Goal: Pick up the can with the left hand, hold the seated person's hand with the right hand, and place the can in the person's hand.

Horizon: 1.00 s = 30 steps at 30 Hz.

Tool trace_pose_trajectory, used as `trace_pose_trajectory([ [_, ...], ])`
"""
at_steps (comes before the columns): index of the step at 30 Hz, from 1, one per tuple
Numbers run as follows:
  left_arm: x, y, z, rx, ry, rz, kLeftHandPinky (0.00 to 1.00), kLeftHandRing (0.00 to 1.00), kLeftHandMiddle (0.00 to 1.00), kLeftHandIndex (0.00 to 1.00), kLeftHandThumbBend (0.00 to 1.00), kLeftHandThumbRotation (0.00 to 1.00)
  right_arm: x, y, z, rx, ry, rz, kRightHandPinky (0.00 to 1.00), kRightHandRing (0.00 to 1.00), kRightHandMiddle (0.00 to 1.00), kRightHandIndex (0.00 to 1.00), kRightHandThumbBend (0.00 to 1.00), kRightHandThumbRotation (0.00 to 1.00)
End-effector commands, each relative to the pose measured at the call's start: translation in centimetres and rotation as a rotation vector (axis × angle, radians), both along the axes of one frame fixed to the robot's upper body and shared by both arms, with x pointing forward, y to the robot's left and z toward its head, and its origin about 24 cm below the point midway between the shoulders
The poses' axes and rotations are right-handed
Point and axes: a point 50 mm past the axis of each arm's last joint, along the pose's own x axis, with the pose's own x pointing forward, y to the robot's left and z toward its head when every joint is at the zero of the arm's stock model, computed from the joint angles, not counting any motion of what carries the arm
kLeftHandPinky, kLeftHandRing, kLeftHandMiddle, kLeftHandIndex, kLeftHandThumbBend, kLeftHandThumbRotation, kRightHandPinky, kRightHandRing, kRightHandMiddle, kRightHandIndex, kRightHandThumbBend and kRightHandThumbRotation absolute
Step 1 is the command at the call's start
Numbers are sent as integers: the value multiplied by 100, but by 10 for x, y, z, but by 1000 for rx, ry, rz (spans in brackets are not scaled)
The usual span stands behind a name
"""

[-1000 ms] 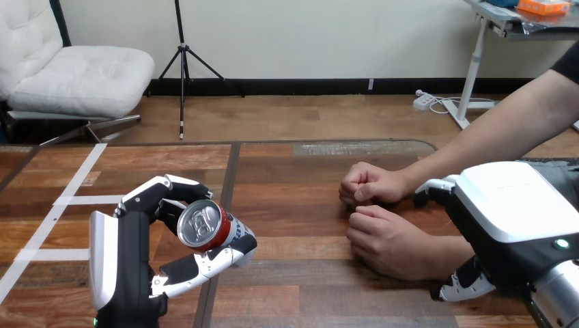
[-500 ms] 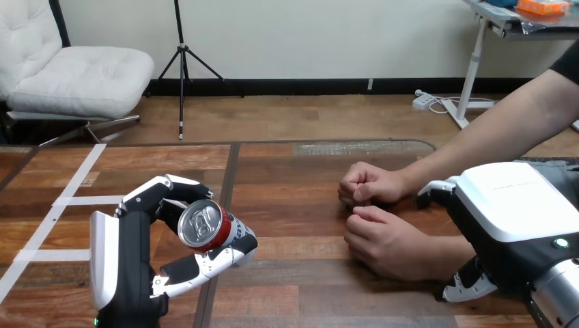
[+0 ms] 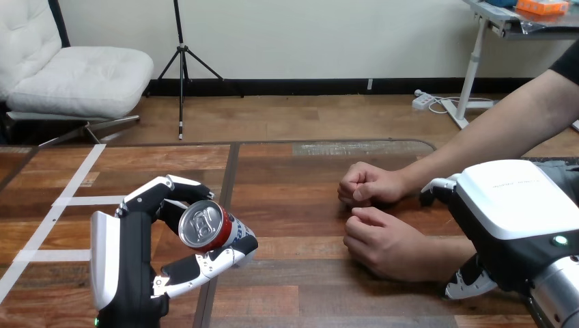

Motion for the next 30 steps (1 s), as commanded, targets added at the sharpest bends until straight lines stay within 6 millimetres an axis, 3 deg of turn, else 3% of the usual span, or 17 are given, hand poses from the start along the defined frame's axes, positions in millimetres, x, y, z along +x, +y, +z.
trace_pose_trajectory([
  [1,11,-2,13,-10,-82,5,29,35,40,41,76,0,8,1,11,-30,-57,12,75,80,79,74,96,0],
  [30,9,1,12,-6,-85,13,31,36,41,41,76,0,23,-2,1,-86,18,-8,73,77,77,74,94,0],
])
